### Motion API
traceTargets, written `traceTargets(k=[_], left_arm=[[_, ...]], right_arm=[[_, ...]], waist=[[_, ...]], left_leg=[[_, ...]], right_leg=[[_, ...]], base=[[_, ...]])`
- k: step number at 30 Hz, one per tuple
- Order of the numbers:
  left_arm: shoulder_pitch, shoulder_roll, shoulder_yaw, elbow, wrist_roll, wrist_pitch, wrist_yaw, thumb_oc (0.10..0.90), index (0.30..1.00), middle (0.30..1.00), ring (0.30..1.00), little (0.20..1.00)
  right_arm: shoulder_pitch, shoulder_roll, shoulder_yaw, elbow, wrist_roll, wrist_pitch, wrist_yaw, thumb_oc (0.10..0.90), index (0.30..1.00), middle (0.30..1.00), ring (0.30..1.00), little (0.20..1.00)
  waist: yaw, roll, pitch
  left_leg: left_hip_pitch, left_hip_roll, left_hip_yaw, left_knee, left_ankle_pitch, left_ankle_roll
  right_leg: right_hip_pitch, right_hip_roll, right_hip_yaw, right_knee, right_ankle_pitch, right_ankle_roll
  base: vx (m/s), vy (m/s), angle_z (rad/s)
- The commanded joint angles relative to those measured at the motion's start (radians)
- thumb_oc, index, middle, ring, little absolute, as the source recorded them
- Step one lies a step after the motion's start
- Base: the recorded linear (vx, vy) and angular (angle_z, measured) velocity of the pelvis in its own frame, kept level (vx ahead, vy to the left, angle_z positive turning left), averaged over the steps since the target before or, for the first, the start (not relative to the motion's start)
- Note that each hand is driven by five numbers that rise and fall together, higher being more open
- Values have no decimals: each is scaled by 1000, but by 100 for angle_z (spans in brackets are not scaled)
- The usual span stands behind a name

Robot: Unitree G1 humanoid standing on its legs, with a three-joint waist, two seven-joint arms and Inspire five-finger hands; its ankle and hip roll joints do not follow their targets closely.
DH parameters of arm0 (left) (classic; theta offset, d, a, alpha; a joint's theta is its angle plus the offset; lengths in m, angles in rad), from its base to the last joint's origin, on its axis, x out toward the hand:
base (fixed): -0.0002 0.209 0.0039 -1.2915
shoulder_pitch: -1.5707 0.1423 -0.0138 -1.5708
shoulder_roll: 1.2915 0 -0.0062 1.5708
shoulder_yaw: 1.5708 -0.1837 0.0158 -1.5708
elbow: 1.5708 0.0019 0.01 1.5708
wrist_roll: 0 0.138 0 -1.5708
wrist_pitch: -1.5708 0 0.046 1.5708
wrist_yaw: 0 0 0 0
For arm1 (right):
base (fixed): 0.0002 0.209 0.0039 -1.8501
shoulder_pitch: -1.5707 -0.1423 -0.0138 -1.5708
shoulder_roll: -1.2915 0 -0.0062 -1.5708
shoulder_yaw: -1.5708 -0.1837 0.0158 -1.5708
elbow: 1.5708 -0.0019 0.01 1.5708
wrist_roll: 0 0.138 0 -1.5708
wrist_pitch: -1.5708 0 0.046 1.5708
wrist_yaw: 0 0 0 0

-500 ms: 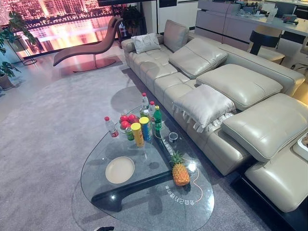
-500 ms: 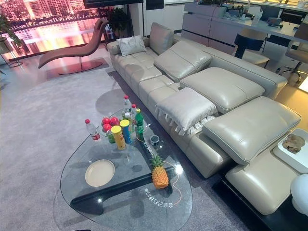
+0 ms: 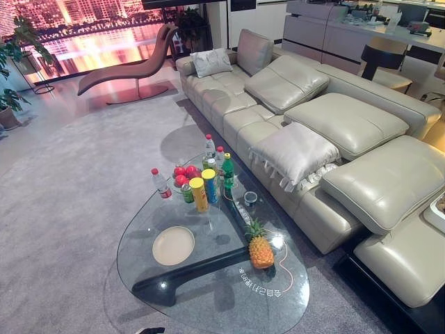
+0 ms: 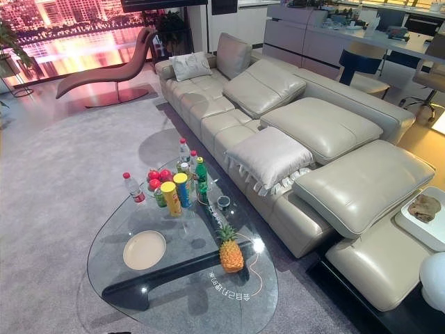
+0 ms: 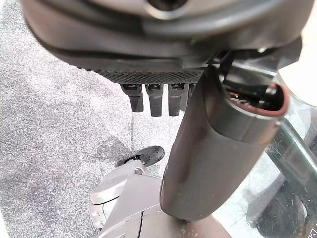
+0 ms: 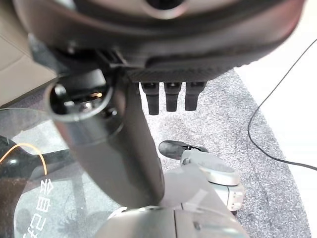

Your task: Pick up the fruit to the plate

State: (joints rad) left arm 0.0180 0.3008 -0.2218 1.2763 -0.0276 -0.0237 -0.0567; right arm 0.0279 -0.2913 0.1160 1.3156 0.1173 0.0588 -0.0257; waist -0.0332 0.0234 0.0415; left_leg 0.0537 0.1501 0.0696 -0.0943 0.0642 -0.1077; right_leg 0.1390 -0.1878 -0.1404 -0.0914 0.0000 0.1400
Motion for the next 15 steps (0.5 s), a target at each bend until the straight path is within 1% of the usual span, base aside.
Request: traceTargets(k=[1, 7, 13, 15], left_arm=[[-99, -7, 5, 43, -10, -21, -10, 800, 900, 900, 900, 900], [-101, -3, 11, 42, -14, -23, -10, 800, 900, 900, 900, 900], [-100, 1, 14, 39, -21, -17, -13, 800, 900, 900, 900, 900], [-104, 2, 10, 33, -40, -6, -10, 800, 900, 900, 900, 900]], right_arm=[[-80, -2, -9, 63, -10, 3, -5, 800, 900, 900, 900, 900], [-74, -1, -3, 51, -12, -1, -7, 800, 900, 900, 900, 900], [-73, -5, 1, 40, -21, 8, -5, 800, 900, 900, 900, 900], [-80, -12, 8, 34, -31, 19, -1, 800, 900, 900, 900, 900]], waist=[[15, -10, 47], [12, -11, 53], [13, -11, 63], [14, -10, 75]], left_leg=[[57, 60, 24, 7, -19, -8], [52, 61, 25, 7, -16, -9], [43, 57, 22, 7, -14, -10], [30, 57, 23, 7, -9, -12]], right_leg=[[1, -66, -29, 26, 45, 18], [-4, -68, -30, 29, 46, 19], [-10, -69, -30, 19, 56, 21], [-23, -70, -28, 16, 62, 22]], base=[[0, 0, 0], [0, 0, 0], [0, 0, 0], [-25, -3, 0]])
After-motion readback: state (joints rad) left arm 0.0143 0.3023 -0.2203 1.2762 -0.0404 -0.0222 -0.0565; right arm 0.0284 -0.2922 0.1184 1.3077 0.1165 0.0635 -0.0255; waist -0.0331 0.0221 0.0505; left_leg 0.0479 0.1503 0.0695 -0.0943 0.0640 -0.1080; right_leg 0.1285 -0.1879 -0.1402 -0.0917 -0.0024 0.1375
